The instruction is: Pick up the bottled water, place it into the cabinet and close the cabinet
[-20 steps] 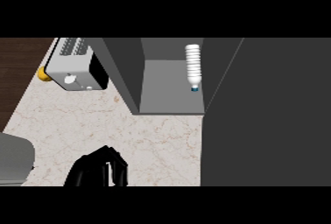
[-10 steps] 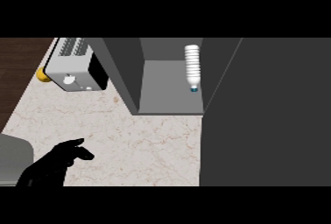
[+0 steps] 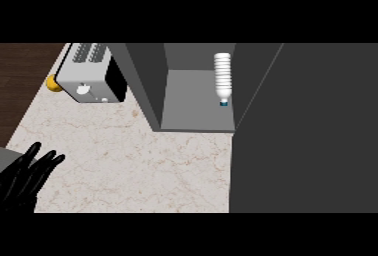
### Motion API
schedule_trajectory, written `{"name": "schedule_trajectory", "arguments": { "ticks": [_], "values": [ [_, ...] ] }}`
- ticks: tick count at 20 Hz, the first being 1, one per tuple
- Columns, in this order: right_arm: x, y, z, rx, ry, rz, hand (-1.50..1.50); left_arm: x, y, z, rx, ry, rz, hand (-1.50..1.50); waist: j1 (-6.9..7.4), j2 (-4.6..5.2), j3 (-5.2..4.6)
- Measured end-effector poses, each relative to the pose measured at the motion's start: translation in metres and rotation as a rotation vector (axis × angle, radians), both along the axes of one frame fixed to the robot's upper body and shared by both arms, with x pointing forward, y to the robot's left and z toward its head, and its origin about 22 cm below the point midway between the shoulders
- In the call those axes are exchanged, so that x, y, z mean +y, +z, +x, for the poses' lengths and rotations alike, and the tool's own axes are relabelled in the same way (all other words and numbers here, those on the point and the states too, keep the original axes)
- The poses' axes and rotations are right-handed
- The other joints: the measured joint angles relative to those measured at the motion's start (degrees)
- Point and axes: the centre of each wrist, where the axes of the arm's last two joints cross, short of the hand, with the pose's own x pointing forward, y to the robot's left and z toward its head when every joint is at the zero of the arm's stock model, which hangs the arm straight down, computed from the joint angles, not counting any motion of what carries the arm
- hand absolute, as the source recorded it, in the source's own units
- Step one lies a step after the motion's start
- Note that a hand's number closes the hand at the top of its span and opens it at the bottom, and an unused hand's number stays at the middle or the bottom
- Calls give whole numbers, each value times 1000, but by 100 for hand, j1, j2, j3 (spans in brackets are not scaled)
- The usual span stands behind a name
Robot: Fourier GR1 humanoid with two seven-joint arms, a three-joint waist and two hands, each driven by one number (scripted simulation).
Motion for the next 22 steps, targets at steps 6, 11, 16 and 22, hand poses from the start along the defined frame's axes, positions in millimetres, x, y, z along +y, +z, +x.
{"name": "schedule_trajectory", "arguments": {
  "ticks": [6, 11, 16, 22],
  "values": [
    [16, 1, 15, -8, 107, -5, 150, 17, 5, -7, 10, 4, -5, -150, 39, -32, -26],
    [30, 5, 29, -29, 200, -42, 150, 29, 9, -12, 24, 8, -7, -150, 94, -69, -47],
    [46, 7, 40, -20, 242, -51, 150, 42, 9, -19, 42, 15, -1, -150, 122, -102, -63],
    [71, 10, 52, -1, 268, -52, 150, 56, 14, -24, 46, 8, 16, -150, 209, -102, -64]
  ]
}}
